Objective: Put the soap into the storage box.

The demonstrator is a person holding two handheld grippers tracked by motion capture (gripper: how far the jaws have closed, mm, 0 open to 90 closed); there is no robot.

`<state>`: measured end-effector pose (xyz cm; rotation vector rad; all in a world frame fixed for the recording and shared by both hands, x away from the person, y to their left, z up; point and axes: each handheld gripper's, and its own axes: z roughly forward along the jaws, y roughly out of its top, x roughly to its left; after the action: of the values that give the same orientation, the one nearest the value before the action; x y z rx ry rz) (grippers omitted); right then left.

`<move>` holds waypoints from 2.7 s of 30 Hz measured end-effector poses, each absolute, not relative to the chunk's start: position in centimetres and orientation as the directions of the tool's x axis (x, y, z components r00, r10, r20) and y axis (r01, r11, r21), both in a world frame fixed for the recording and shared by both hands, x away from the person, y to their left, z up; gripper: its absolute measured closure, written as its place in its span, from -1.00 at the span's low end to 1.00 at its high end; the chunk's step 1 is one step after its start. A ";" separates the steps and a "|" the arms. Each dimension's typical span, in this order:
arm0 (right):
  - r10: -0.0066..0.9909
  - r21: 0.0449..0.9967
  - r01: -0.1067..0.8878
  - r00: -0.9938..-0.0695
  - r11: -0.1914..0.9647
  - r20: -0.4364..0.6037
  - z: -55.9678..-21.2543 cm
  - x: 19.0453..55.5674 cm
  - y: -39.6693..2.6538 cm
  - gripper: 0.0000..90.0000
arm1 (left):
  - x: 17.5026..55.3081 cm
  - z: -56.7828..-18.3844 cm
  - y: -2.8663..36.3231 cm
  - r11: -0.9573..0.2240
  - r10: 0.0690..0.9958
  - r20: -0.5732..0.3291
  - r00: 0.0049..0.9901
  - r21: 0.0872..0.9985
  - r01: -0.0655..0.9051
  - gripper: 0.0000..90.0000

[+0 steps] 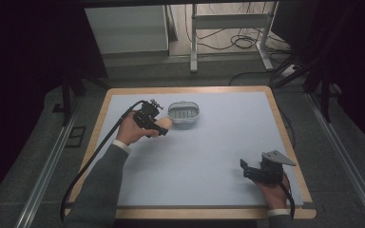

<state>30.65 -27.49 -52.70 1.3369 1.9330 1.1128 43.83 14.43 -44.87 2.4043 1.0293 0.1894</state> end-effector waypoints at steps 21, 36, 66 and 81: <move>0.932 0.854 0.494 -0.361 0.167 0.027 -52.7 30.7 -27.5 -0.81 | 45.0 -44.1 13.5 -0.583 0.706 -0.062 0.705 0.514 0.629 -0.28; 0.932 0.854 0.493 -0.362 0.165 0.029 -52.7 30.7 -27.5 -0.81 | 46.0 -43.9 12.7 -0.595 0.700 -0.053 0.713 0.509 0.622 -0.28; 0.933 0.851 0.502 -0.357 0.153 0.043 -52.7 30.8 -27.6 -0.81 | 49.4 -43.8 10.1 -0.604 0.683 -0.057 0.728 0.515 0.608 -0.28; 0.932 0.853 0.500 -0.359 0.153 0.043 -52.7 30.7 -27.6 -0.81 | 51.5 -44.3 9.3 -0.603 0.683 -0.064 0.727 0.513 0.611 -0.28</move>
<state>30.74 -27.62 -52.71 1.3595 1.9296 1.1198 51.52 9.34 -44.31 2.4191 0.9829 0.1886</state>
